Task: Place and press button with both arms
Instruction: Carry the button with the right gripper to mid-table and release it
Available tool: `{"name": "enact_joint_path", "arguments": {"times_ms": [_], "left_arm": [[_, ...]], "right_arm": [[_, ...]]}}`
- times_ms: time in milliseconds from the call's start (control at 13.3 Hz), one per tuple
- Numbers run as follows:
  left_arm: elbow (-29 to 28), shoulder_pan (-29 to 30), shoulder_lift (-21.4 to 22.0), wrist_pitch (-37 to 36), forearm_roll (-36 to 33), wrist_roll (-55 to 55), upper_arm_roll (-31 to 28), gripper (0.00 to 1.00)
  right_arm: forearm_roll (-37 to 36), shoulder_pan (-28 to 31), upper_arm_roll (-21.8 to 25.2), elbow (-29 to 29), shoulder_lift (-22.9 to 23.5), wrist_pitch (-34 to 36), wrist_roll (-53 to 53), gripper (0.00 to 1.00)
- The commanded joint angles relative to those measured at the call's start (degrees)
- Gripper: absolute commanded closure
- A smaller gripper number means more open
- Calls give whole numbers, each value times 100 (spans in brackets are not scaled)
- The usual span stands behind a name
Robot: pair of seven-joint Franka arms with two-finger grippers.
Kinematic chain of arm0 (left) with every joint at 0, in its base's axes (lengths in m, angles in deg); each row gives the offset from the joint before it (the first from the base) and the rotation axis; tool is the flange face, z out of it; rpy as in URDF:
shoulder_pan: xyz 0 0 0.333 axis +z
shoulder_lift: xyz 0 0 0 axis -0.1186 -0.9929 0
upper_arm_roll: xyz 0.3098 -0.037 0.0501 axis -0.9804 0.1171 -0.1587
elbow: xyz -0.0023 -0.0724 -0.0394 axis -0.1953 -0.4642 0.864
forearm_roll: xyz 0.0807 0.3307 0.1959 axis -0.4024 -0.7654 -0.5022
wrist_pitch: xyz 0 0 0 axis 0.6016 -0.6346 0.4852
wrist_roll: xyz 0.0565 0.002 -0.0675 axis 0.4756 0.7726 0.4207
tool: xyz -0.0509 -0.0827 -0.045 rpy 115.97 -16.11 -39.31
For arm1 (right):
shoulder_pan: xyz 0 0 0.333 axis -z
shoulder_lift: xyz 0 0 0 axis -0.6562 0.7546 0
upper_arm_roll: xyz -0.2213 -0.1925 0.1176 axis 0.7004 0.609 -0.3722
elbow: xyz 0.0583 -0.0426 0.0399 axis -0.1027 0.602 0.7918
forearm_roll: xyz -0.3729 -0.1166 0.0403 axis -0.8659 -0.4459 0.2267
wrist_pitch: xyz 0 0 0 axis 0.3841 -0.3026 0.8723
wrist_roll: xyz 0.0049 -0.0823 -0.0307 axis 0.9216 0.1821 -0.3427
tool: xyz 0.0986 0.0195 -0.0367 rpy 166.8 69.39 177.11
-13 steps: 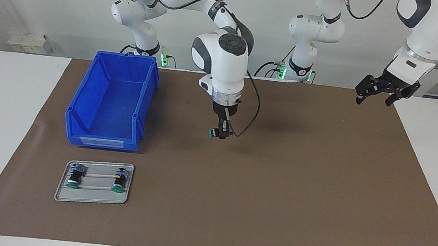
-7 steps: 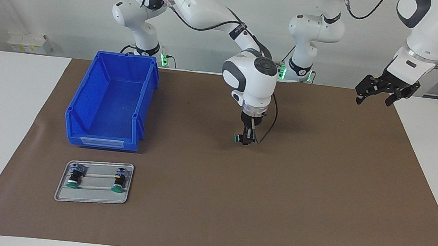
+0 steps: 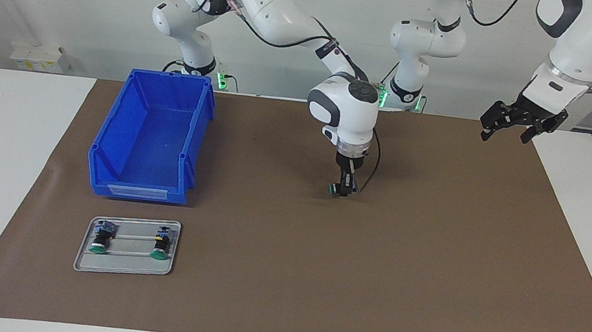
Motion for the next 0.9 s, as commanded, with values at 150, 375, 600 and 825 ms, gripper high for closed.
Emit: {"name": "enact_joint_path", "arguments": {"times_ms": [150,375,600,825], "left_arm": [[-197,17,164,62,37,17,2,0],[-197,17,164,62,37,17,2,0],[-197,17,164,62,37,17,2,0],[-197,17,164,62,37,17,2,0]], "right_arm": [[-247,-133,28,205,-125,-122,193,1],[-827,-108,19,214,-378,185,53,1],[-811,313,19,546,-1106,475,-1103,1],[-740,858,19,1144,-1890,555,-2982,1]]}}
